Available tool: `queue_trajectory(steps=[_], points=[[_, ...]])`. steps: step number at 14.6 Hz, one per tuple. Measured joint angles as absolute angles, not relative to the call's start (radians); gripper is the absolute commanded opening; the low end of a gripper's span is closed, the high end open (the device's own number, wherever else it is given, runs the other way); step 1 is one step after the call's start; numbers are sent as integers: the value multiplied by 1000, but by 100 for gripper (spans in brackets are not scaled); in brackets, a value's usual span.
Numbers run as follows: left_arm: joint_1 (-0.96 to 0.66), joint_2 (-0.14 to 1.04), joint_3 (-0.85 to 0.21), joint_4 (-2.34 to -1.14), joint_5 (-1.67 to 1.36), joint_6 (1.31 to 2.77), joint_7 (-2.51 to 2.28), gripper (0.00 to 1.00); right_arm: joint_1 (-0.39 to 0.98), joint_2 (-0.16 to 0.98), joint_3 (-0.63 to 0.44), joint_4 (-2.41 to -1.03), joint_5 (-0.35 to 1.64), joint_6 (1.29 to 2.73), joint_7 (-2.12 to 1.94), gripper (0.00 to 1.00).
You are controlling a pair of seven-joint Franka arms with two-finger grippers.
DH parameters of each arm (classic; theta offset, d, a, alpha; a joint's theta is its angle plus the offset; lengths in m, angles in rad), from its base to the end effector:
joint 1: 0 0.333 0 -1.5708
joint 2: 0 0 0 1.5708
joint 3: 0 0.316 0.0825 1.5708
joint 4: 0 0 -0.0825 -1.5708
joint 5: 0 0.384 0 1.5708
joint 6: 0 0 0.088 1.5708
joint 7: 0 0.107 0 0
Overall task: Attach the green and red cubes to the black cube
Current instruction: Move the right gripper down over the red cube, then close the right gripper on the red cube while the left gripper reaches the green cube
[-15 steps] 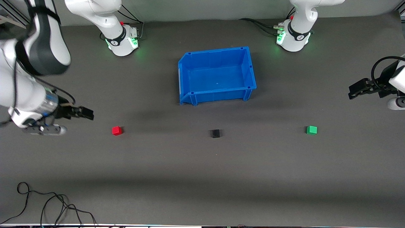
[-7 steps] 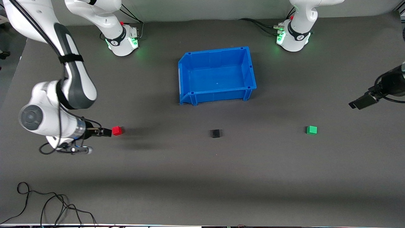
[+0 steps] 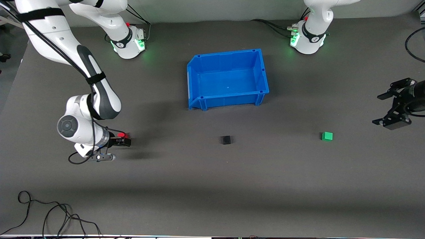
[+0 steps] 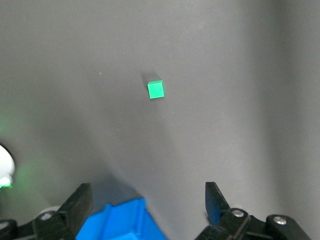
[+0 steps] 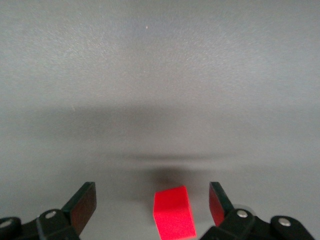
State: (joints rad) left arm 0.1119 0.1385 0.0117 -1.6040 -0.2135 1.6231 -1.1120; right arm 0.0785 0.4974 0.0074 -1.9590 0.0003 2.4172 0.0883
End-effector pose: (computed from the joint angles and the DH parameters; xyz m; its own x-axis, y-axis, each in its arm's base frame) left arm 0.5910 0.0512 0.5358 0.2955 0.9250 -0.2390 0.9512 -0.3080 -0.0161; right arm 0.6117 0.0525 0.2159 0.9992 -0.0035 -0.0394 -0.0035 -1.0000 -0.0003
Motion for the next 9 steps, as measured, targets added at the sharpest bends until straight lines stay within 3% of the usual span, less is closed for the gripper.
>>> queue_trajectory(steps=[6,7,9], points=[[158,152,12,-1884,-326,1917,-1129,100,79,527,7,-2025,-1,2515,77,98],[160,159,12,-1934,-347,1973,-1103,100,79,527,7,-2032,-1,2523,75,88],[166,182,12,-2022,-410,2080,-1028,100,79,527,6,-2049,-1,2544,74,59]])
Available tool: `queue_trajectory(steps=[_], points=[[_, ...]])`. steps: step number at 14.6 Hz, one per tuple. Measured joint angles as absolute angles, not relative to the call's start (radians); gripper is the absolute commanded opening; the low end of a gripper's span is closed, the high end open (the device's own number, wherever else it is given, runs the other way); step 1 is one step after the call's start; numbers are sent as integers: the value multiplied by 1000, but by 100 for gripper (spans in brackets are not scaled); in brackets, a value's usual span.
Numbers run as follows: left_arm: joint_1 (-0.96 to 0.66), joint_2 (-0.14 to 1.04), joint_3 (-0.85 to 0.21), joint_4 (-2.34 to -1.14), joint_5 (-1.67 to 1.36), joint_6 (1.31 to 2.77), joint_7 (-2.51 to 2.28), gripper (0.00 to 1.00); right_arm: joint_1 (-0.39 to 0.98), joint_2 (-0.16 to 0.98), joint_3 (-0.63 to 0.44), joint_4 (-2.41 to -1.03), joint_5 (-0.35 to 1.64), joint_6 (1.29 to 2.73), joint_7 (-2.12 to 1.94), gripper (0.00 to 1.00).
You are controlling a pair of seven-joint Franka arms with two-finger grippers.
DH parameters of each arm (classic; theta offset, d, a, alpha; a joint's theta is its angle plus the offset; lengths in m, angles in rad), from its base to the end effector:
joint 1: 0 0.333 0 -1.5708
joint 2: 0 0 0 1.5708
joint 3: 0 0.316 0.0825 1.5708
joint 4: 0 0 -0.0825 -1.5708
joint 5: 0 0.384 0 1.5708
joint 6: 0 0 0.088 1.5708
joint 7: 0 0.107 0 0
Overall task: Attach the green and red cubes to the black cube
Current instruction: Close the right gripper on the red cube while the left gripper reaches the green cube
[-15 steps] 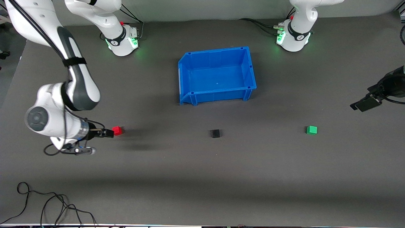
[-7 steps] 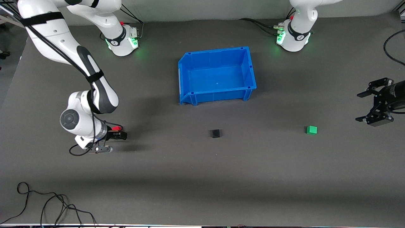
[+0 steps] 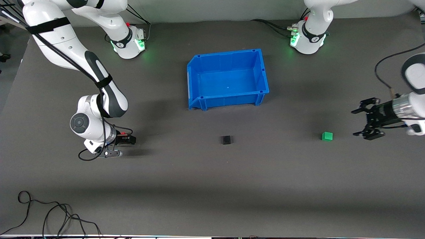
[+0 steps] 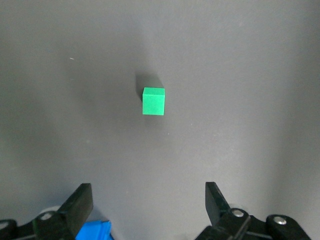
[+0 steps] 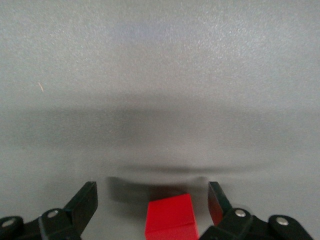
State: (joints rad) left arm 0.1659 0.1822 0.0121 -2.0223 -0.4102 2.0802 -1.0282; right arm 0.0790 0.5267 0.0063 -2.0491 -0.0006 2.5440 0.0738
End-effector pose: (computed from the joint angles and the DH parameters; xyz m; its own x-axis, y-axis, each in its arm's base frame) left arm 0.5678 0.0815 0.3542 0.1363 0.9252 -0.3541 0.9905 -0.1340 0.0312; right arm 0.5881 0.0503 0.1750 0.9994 0.0112 -0.0319 0.0112 -0.9999 -0.0005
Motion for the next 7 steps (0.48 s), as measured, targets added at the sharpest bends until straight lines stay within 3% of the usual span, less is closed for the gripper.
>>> queue_trajectory(steps=[2,7], points=[[168,224,12,-2067,-440,2160,-989,100,79,527,6,-2057,-1,2552,73,36],[161,379,-7,-2078,-459,2342,-977,100,76,525,0,-2057,-1,2552,72,33]])
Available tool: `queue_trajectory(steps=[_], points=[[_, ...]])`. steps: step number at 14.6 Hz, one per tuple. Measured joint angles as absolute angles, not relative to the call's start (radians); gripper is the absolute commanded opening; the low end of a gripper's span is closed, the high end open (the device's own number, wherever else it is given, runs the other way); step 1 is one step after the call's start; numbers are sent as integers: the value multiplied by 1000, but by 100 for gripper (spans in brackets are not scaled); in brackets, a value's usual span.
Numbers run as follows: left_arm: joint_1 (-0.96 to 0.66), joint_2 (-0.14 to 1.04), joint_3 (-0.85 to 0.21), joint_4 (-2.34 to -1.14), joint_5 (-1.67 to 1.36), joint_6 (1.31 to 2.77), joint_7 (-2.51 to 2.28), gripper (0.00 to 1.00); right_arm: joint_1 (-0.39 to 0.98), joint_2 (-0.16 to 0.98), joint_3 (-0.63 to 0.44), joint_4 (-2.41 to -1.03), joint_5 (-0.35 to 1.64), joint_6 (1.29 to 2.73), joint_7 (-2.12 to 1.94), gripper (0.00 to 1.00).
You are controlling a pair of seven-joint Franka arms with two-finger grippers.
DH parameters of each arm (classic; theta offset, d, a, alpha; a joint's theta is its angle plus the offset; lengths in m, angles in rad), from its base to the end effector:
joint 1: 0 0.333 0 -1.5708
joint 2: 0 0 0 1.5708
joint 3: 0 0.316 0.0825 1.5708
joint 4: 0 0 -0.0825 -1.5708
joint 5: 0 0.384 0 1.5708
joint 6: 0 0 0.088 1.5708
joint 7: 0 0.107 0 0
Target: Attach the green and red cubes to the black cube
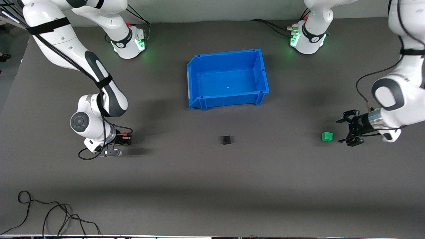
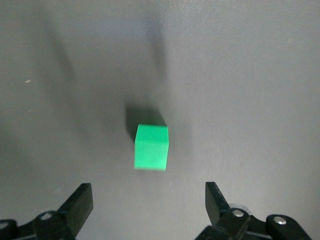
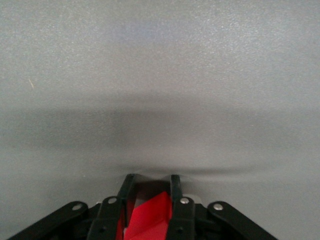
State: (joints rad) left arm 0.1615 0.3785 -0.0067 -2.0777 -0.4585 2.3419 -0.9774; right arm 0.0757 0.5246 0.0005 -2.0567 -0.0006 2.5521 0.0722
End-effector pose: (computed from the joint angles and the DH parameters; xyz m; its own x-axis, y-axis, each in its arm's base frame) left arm 0.5710 0.0822 0.2358 0.0959 0.9413 -0.3238 0.9954 -0.0928 0.0249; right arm 0.5868 0.0448 0.1742 0.9996 0.0044 -0.0291 0.0045 -1.0000 0.0022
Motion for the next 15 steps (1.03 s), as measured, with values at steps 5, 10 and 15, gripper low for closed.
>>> queue_trajectory(steps=[5,10,15], points=[[142,471,-21,-2076,-464,2458,-977,100,76,525,1,-2057,-1,2552,72,80],[140,485,-24,-2076,-464,2474,-977,28,72,530,0,-2062,-1,2552,-76,89],[140,485,-24,-2071,-465,2474,-977,12,29,531,-3,-2067,-1,2552,-285,90]])
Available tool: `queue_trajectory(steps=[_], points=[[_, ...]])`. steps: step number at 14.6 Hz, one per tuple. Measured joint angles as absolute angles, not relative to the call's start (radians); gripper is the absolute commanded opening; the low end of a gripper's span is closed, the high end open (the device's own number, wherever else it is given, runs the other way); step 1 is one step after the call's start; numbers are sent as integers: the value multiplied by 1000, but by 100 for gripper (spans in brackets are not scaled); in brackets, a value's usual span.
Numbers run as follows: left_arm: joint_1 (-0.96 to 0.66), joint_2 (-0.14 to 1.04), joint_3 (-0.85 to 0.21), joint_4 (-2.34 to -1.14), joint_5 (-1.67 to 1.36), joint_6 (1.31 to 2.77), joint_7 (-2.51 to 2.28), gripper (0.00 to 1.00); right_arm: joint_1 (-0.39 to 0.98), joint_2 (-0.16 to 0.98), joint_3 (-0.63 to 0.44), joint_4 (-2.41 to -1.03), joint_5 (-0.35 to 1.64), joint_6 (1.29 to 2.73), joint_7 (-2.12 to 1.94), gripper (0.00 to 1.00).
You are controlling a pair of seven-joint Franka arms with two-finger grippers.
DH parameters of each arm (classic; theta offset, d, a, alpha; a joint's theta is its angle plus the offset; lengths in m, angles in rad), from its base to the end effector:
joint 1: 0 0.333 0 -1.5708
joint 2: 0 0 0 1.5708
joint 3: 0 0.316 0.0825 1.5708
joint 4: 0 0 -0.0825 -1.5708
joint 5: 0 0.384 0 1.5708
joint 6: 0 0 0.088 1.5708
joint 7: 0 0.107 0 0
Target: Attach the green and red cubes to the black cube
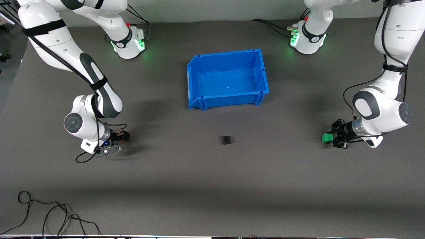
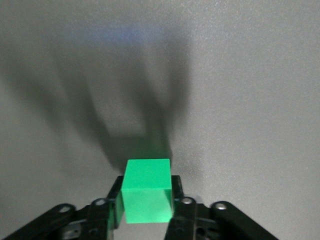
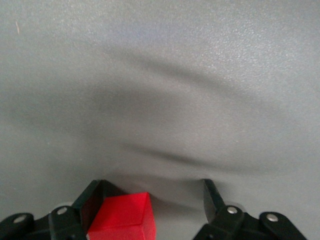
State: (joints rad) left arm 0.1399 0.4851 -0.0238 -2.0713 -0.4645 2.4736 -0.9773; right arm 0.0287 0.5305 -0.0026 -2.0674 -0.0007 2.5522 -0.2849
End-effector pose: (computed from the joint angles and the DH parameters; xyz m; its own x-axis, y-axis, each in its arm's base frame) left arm 0.5758 0.0684 0.1855 0.0967 0.9529 -0.2874 0.9953 -0.0907 0.0342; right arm 0.5831 0.0152 0.1670 0.9507 0.3068 -0.0443 0.3066 -0.9518 -0.0112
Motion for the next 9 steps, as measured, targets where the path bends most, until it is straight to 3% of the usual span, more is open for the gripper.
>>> queue_trajectory(steps=[4,9], points=[[140,485,-24,-2071,-465,2474,-977,10,38,530,12,-2068,60,2550,-289,98],[140,485,-24,-2070,-465,2474,-977,10,42,530,20,-2068,124,2531,-289,96]])
